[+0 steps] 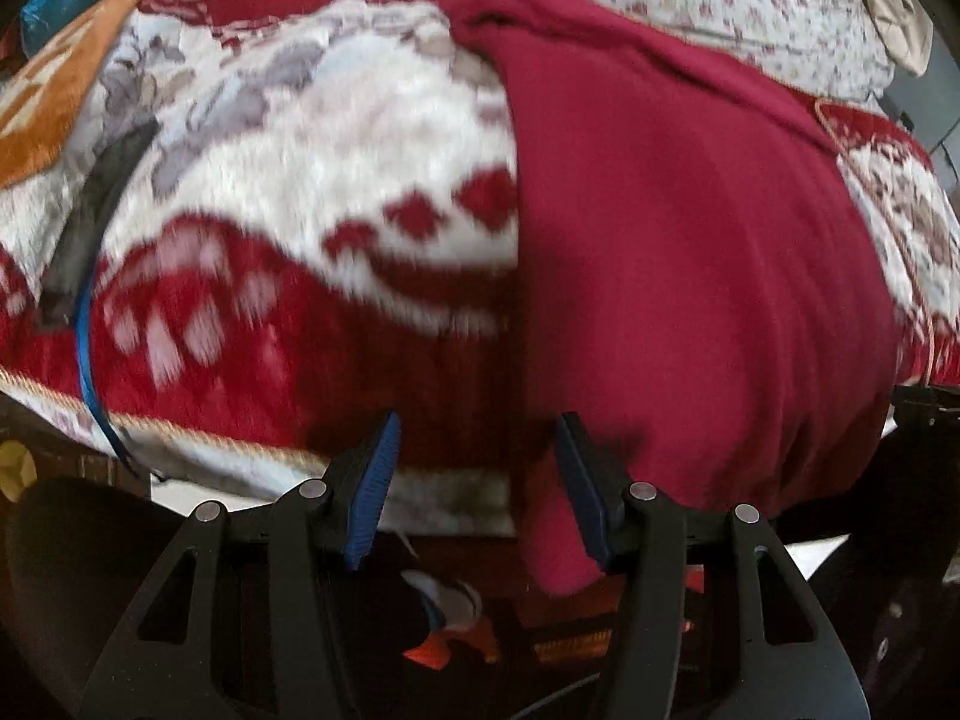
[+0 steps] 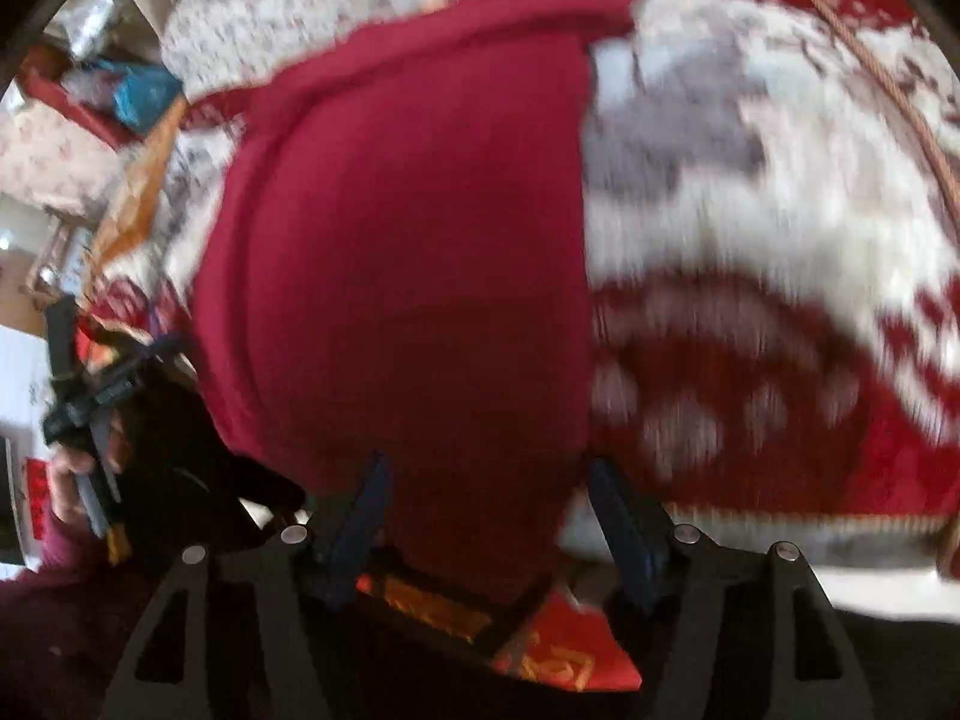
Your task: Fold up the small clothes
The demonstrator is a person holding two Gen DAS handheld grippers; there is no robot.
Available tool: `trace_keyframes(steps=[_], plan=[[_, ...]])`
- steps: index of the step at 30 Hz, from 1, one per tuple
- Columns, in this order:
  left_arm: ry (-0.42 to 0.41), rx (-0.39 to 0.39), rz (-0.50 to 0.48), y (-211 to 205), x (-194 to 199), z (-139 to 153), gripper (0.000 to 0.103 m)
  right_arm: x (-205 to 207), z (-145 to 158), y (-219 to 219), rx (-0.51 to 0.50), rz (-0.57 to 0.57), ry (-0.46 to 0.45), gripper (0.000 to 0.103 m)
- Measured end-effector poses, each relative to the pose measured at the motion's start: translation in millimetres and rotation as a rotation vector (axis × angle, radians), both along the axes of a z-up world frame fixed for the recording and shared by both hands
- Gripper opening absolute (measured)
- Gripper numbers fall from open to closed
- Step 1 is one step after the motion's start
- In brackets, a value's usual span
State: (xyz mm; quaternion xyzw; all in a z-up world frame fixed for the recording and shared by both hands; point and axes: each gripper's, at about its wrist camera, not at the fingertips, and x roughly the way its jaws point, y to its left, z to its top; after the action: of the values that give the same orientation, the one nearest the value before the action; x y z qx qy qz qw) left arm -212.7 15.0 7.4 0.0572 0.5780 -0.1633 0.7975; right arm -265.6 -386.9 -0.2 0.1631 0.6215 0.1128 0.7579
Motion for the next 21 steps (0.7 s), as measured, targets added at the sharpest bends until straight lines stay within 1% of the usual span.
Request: trace_keyframes(steps=[4, 7, 11, 16, 21], plan=[[0.052, 0.023, -0.035, -2.8, -8.6, -16.7, 0.053, -7.2, -21.2, 4.3, -0.005, 0.017, 0.082, 0.066], [0.111, 0.028, -0.078, -9.5, -12.8, -28.1, 0.053, -6.1, -32.5, 9.8, -0.037, 0.024, 0.126, 0.066], [0.117, 0.041, -0.096, -16.0, -14.2, -34.3, 0.053, -4.5, -41.9, 11.2, -0.020, 0.006, 0.146, 0.066], [0.133, 0.051, -0.105, -24.3, -12.4, -43.0, 0.053, 0.9, -46.0, 11.9, 0.008, -0.014, 0.145, 0.066], [0.154, 0.045, -0.137, -33.7, -7.9, -51.3, 0.053, 3.5, -52.7, 17.0, 0.031, -0.032, 0.162, 0.066]])
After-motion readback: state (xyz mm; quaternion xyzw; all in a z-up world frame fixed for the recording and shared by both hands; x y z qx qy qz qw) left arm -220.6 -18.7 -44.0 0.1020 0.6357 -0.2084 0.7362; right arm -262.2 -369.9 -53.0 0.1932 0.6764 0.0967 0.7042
